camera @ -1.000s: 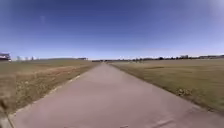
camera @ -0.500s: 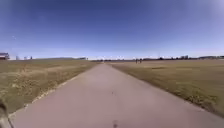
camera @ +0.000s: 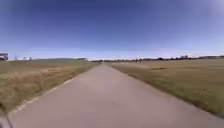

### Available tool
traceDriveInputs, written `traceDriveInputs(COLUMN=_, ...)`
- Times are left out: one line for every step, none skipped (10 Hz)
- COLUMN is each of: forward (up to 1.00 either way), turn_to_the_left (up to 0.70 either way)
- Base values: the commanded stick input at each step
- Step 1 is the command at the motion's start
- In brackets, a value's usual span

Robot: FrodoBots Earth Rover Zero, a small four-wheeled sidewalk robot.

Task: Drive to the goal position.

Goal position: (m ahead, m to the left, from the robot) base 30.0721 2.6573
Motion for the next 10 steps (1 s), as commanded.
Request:
traceDriveInputs(forward=1.00, turn_to_the_left=0.00)
traceDriveInputs(forward=1.00, turn_to_the_left=0.00)
traceDriveInputs(forward=1.00, turn_to_the_left=0.00)
traceDriveInputs(forward=1.00, turn_to_the_left=0.00)
traceDriveInputs(forward=1.00, turn_to_the_left=0.00)
traceDriveInputs(forward=1.00, turn_to_the_left=0.00)
traceDriveInputs(forward=1.00, turn_to_the_left=0.00)
traceDriveInputs(forward=1.00, turn_to_the_left=0.00)
traceDriveInputs(forward=1.00, turn_to_the_left=0.00)
traceDriveInputs(forward=1.00, turn_to_the_left=0.00)
